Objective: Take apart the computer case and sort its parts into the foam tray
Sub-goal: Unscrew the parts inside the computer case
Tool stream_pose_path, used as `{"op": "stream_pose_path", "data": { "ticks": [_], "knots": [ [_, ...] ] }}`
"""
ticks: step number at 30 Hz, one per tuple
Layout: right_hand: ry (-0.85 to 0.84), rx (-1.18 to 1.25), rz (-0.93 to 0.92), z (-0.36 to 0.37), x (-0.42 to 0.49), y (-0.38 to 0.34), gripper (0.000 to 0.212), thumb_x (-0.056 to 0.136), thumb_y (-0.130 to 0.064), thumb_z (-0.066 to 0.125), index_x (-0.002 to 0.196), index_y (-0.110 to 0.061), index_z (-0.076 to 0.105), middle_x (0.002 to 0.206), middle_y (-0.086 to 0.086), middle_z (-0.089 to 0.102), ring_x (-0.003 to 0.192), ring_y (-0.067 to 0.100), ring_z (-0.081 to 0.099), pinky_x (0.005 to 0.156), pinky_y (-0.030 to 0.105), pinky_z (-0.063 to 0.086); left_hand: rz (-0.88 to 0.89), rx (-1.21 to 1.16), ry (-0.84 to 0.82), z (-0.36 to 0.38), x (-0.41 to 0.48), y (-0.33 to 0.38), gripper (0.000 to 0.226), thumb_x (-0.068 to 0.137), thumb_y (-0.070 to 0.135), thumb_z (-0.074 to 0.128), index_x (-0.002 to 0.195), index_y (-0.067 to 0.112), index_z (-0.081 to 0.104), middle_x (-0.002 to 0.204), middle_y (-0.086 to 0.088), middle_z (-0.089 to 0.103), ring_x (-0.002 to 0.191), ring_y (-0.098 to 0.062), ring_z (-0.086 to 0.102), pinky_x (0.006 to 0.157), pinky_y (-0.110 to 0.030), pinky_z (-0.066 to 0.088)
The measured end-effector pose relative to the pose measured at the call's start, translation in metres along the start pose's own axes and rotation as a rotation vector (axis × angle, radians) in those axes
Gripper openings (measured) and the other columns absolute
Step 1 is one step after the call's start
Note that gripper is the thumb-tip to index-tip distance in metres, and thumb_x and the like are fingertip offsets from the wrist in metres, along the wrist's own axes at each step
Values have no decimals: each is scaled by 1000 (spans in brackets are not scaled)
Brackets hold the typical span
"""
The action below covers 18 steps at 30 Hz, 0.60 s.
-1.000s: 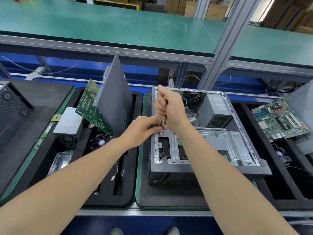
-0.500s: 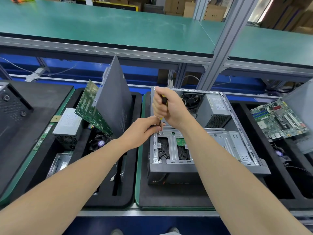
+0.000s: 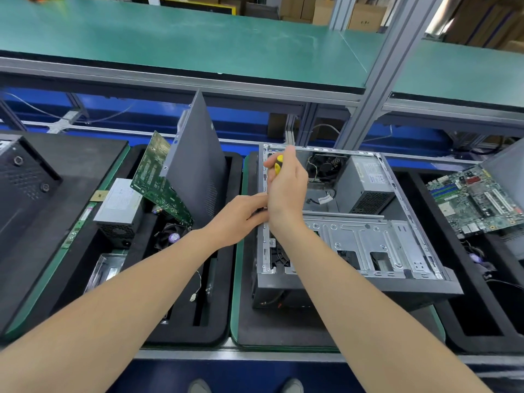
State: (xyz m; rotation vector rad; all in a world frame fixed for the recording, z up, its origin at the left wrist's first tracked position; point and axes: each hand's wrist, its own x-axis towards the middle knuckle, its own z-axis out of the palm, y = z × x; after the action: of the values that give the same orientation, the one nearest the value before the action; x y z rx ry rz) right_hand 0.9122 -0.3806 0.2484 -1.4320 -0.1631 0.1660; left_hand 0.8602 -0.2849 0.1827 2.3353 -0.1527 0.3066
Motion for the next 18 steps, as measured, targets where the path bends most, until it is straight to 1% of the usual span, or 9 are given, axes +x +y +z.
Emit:
{"op": "stream_pose_path", "data": {
  "ticks": [1, 3, 5, 6, 9, 13, 16, 18],
  "knots": [
    [-37, 41, -3, -2, 2, 0, 54, 113, -37, 40, 68, -11, 55, 61, -5, 47, 59, 12, 42, 61, 23, 39, 14, 0, -15, 1, 1, -2, 19, 97, 38, 46, 99, 52, 57, 96, 33, 63, 88, 6, 61, 70, -6, 42],
    [-146, 86, 7, -8, 7, -1, 55, 110, -37, 45, 62, -11, 48, 53, -3, 36, 49, 14, 30, 49, 24, 28, 19, -3, -32, 2, 1, -7, 14, 100, 38, 50, 107, 36, 61, 100, 23, 66, 92, -2, 64, 73, -16, 47],
    [-282, 97, 50, -14, 14, -3, 56, 107, -38, 50, 57, -14, 42, 49, -3, 28, 45, 15, 22, 45, 25, 20, 1, 6, -48, 2, 2, -10, 15, 103, 30, 54, 112, 24, 64, 101, 13, 68, 94, -10, 65, 80, -31, 52],
    [-355, 94, 76, -17, 18, -5, 56, 107, -37, 51, 56, -15, 41, 49, -3, 26, 45, 16, 19, 45, 26, 16, -3, 11, -54, 2, 2, -11, 14, 103, 27, 55, 112, 22, 65, 100, 12, 69, 92, -11, 64, 81, -33, 52],
    [-559, 84, 135, -25, 32, -7, 55, 109, -34, 45, 58, -15, 38, 50, -1, 24, 46, 18, 14, 45, 32, 12, -20, -3, -61, 1, 2, -9, 12, 104, 24, 55, 107, 24, 67, 94, 12, 67, 86, -12, 62, 79, -34, 52],
    [-797, 184, 211, -34, 46, -7, 53, 105, -26, 36, 53, -18, 39, 47, -4, 22, 41, 15, 12, 42, 27, 12, -40, -35, -71, 1, 2, -7, 15, 105, 25, 52, 105, 28, 66, 91, 14, 64, 82, -12, 60, 75, -27, 50],
    [-868, 224, 243, -38, 52, -7, 51, 101, -24, 34, 50, -20, 39, 48, -2, 18, 40, 15, 11, 43, 27, 10, -44, -28, -73, 0, 1, -6, 15, 105, 26, 52, 103, 27, 67, 85, 16, 61, 78, -8, 57, 69, -20, 43],
    [-887, 217, 249, -38, 54, -7, 50, 100, -24, 34, 50, -20, 39, 48, -2, 18, 41, 15, 11, 43, 28, 11, -45, -11, -63, -2, 2, -6, 15, 105, 27, 53, 100, 26, 67, 82, 16, 60, 77, -6, 57, 67, -21, 42]
  ]
}}
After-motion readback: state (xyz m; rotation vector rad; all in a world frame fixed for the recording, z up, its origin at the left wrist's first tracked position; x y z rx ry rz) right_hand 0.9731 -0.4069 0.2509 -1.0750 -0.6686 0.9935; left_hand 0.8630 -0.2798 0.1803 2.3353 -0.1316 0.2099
